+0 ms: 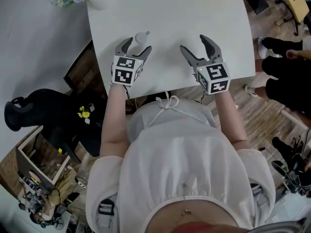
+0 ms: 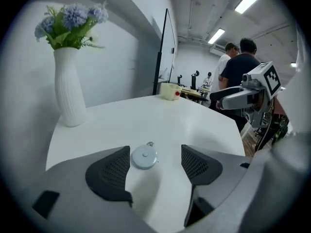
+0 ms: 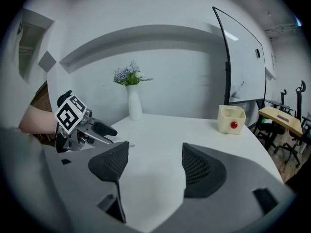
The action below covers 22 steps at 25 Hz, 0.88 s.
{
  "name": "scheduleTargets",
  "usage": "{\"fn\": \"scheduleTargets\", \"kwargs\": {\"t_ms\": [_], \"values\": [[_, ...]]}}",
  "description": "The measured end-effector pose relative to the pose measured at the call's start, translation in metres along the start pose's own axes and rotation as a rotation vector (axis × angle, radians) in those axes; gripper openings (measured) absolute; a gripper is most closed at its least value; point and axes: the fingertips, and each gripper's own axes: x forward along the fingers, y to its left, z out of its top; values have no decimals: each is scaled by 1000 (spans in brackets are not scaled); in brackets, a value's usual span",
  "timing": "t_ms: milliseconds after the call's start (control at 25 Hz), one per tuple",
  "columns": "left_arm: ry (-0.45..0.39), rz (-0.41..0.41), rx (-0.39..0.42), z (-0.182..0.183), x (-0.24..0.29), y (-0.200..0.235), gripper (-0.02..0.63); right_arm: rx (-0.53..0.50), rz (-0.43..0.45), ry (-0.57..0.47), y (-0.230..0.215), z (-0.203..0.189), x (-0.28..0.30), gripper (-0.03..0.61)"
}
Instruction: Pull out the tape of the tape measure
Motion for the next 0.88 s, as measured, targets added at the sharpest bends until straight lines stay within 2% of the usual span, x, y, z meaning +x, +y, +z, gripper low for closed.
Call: {"fn": "scheduleTargets", "kwargs": {"t_ms": [160,360,600,680,760,880], "values": [[77,-22,41,-13,29,12,342,20,-8,37,0,-13,19,341],[150,2,92,-25,47,21,341,49,-38,51,-2,-18,29,331],[167,10,119,-26,49,20,334,55,-59,60,-6,-17,29,324],[186,7,124,-24,50,19,263,55,-63,64,-9,-19,28,321],[215,-3,132,-24,52,18,232,54,-64,70,-11,-21,27,319],[230,-12,133,-24,52,18,229,55,-61,76,-13,-21,26,313]]}}
